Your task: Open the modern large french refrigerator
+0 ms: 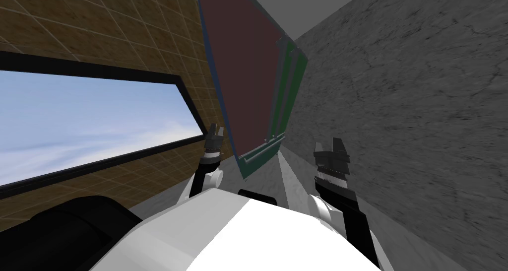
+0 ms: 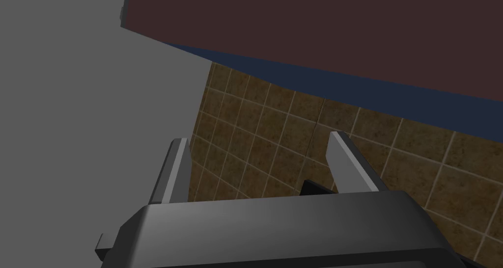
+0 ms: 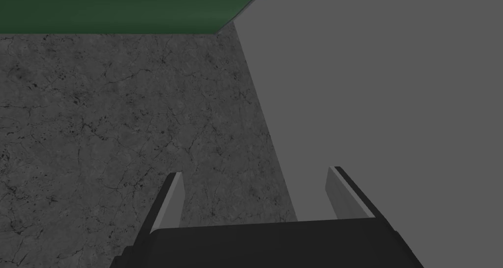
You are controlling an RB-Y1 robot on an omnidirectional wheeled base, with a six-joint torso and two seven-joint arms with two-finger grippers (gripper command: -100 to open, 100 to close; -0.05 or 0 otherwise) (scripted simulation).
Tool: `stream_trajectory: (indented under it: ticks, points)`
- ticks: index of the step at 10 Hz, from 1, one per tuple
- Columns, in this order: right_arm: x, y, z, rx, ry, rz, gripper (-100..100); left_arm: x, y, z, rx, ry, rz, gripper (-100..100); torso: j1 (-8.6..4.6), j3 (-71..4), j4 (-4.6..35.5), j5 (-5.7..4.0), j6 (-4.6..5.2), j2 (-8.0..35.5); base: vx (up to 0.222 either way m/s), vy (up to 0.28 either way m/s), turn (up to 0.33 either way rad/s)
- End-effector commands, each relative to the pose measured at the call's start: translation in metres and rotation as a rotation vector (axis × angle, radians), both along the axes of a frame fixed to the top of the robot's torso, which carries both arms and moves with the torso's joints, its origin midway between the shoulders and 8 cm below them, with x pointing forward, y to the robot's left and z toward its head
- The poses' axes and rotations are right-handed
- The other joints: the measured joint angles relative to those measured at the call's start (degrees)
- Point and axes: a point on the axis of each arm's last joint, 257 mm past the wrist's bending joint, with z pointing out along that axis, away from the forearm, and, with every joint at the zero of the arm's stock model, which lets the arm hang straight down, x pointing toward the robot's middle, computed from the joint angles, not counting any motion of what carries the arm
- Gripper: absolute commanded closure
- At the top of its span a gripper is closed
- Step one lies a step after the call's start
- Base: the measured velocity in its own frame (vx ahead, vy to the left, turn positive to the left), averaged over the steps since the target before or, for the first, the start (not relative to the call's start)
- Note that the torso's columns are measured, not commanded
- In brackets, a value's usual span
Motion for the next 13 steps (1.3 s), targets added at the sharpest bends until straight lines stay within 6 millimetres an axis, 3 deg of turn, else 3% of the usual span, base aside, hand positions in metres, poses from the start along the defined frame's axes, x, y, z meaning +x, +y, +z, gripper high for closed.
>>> stream_trajectory:
  ticks: [1, 9, 10, 13]
  points:
    - [0.0, 0.0, 0.0, 0.0, 0.0, 0.0, 0, 0.0, 0.0, 0.0, 0.0, 0.0, 0.0, 0, 0.0, -4.7, 2.3, 0.0, 0.0, 2.3, 0.0, 0.0, 0.0]
    - [0.0, 0.0, 0.0, 0.0, 0.0, 0.0, 0, 0.0, 0.0, 0.0, 0.0, 0.0, 0.0, 0, 0.0, -70.7, 35.4, 0.0, 0.0, 35.4, 0.0, 0.0, 0.0]
    - [0.0, 0.0, 0.0, 0.0, 0.0, 0.0, 0, 0.007, -0.003, -0.013, 0.032, 0.028, -0.014, -100, 0.0, -79.2, 39.6, 0.0, 0.0, 39.6, 0.017, -0.006, 0.006]
    - [0.0, 0.0, 0.0, 0.0, 0.0, 0.0, 0, 0.019, -0.005, -0.035, 0.068, 0.072, -0.027, -100, -0.02, -84.5, 42.2, -0.01, 0.0, 42.2, 0.025, -0.014, 0.004]
